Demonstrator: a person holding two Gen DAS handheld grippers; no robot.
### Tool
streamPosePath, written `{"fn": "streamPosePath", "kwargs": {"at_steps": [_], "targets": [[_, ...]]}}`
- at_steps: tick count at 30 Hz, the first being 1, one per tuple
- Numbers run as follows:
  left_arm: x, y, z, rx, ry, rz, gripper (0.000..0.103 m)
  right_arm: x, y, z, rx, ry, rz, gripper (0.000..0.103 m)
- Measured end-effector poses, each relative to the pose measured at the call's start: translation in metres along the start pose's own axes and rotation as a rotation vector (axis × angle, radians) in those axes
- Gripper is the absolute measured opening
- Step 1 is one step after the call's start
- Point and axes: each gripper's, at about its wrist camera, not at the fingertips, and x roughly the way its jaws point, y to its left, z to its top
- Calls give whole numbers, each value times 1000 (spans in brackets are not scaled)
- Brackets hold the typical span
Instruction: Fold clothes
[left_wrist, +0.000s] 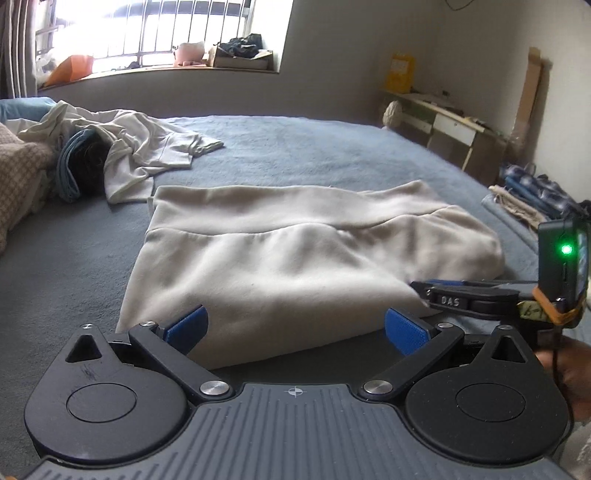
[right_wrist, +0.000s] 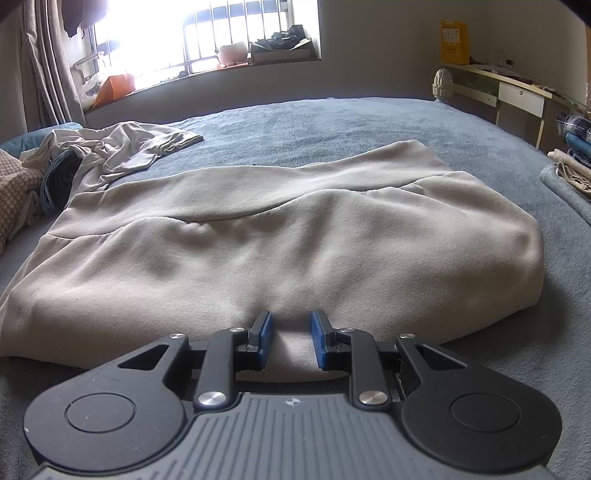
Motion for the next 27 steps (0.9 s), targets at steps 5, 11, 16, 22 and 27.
{"fn": "streamPosePath", "kwargs": {"at_steps": [5,11,16,22,27], "targets": [[3,7,5,-45,-50,-23,103,0,1,2,-16,8,-5,25],[-2,32,8,-57,-103,56,103,-12,7,22,-111,57,-1,33],[-9,63,12,-116,-133,94,102,-39,29,33,-174,-39,145,34],[5,93,4,-213,-36,94,99,26,50,39,-175,134,161,40],[5,123,-2,-361,-46,34,99,31,36,78,1,121,205,40]]}}
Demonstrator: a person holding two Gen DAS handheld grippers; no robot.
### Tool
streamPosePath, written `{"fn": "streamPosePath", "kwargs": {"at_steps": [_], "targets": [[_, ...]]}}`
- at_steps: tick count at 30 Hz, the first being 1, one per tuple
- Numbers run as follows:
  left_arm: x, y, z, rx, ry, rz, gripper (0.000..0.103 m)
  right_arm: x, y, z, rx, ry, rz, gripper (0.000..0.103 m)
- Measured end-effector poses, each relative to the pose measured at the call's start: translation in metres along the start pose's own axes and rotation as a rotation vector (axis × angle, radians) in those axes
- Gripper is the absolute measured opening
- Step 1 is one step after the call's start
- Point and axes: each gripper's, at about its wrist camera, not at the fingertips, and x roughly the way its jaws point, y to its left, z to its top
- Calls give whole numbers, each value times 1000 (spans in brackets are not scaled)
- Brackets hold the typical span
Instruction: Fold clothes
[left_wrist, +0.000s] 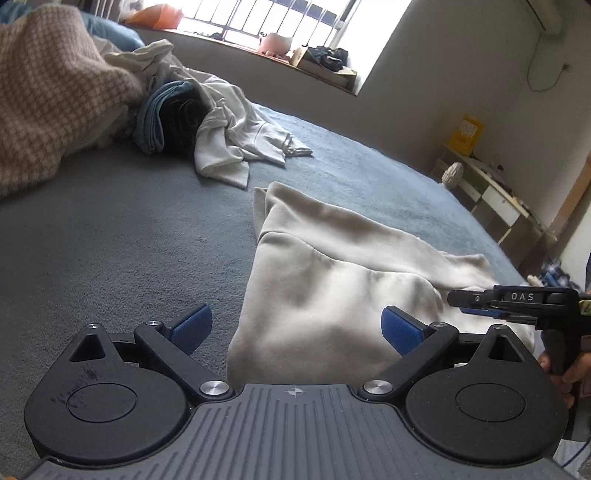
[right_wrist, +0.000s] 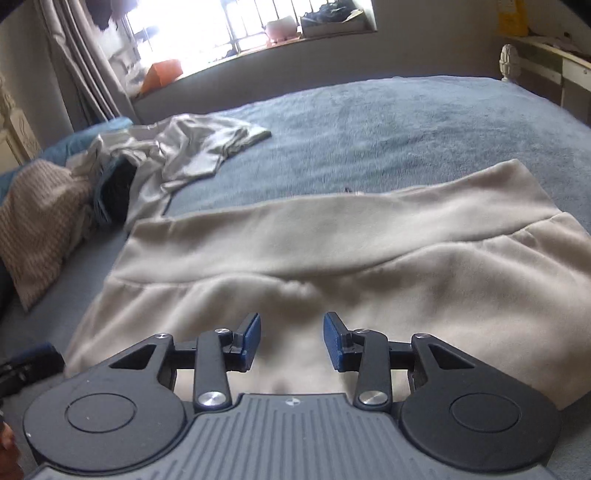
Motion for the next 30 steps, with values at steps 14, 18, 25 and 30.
{"fn": "streamPosePath", "kwargs": {"at_steps": [14,18,25,30], "targets": [[11,83,22,-380,23,-79,97,-2,62,-4,-374,-36,-29,44],[11,91,22,-407,39,-86,97,-33,136,-56,-784,-131,116,72],[-4,94,23,-407,33,-85,97,-3,210,-140,-1348,-157,73,82],[-8,98,23,-415,45,-85,97,26,228,-146,-1421,-211,-44,82]]}}
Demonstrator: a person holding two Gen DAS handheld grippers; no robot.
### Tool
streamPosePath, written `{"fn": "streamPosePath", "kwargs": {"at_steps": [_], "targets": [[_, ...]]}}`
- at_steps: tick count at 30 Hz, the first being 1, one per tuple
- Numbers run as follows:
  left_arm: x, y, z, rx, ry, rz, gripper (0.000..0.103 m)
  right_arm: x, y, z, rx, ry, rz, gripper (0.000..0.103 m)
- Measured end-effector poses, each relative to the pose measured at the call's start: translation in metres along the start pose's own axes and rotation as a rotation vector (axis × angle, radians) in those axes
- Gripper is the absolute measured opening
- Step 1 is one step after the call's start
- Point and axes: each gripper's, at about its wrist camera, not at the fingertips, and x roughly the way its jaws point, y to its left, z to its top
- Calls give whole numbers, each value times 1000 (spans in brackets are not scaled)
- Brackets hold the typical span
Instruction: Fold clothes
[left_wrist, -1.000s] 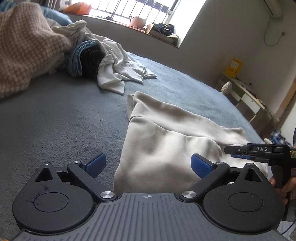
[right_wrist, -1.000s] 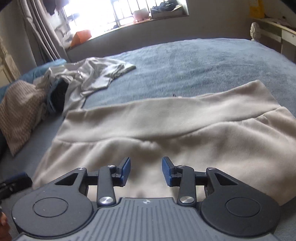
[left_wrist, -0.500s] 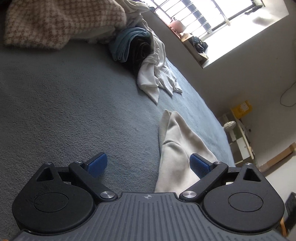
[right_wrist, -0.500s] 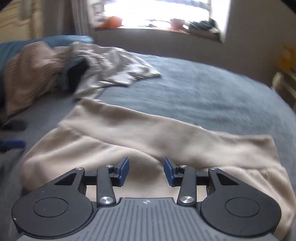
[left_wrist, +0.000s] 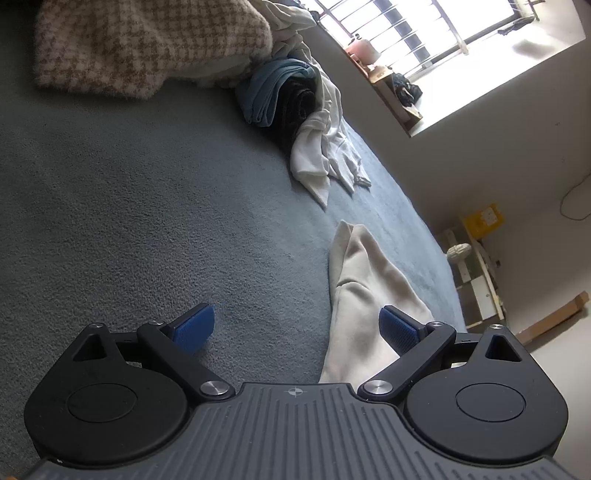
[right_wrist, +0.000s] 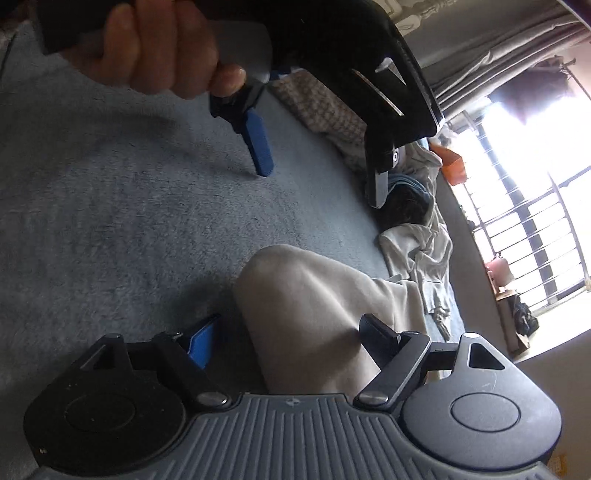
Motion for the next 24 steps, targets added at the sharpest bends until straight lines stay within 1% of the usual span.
{"fn": "streamPosePath", "kwargs": {"at_steps": [2,3,5,6,8,10,11,14,16,19,21,23,24], "targets": [[3,-1,2,-3,14,-16,97,10,-4,6,39,30,-41,79],[5,-2,3,-1,21,-27,97,14,-7,7,66,48,-41,76],[13,-4,7,1,44,-55,97,20,-9,7,109,72,-42,60],[18,-5,10,-3,61,-75,97,20,-7,7,114,77,-47,57],[31,-6,15,-13,101,-116,98,19,-4,7,120,79,-61,47],[49,-10,22,-10,156,-165,99,14,-6,6,147,74,-65,42],[59,-12,25,-6,178,-178,99,12,-9,5,165,67,-69,40],[89,-18,35,8,251,-203,100,6,-18,4,205,53,-73,38],[105,-25,41,23,286,-194,100,4,-21,4,219,49,-72,38],[112,-41,41,104,323,-168,99,3,-20,2,222,35,-87,38],[112,-45,37,128,357,-193,99,-4,-24,0,253,8,-119,37],[114,-44,33,100,397,-220,99,-14,-35,-4,315,-21,-158,32],[117,-43,32,77,408,-232,99,-19,-42,-6,349,-35,-174,32]]}}
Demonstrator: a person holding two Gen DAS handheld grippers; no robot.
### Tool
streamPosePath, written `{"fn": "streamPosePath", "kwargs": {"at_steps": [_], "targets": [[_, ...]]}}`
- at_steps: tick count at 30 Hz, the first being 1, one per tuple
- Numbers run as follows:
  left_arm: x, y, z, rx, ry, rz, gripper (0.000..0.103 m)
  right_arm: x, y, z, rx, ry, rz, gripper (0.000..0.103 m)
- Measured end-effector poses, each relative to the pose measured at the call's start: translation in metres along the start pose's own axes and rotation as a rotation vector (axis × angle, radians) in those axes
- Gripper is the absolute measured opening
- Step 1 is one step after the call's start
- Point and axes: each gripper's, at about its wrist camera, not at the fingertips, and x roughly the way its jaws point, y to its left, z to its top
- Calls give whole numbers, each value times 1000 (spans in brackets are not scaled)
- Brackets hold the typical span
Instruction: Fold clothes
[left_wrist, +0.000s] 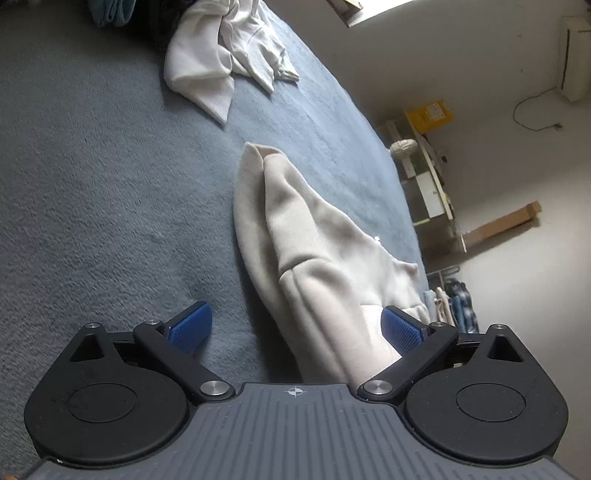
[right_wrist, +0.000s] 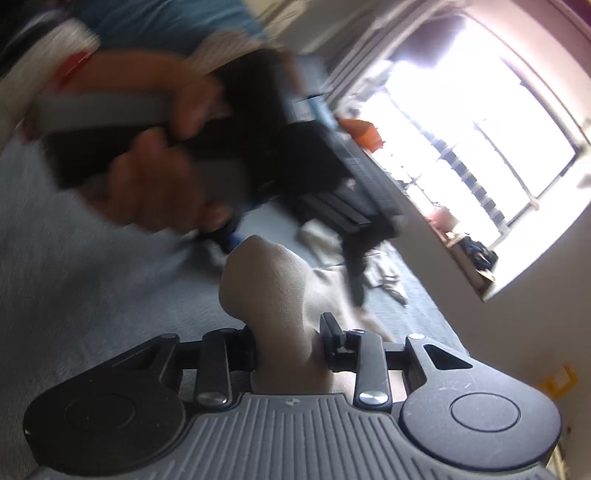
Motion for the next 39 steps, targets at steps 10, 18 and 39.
{"fn": "streamPosePath", "kwargs": {"at_steps": [10,18,39], "targets": [[51,-8,-8,-118,158,-93,49,-14,-28,-1,93,-42,21,32],[53,-20,-11,-58,128,-1,23,-76,-87,-43,287,-81,133,44],[82,-214,-7,311,111,65,12,31,-173,-205,807,130,24,31]]}}
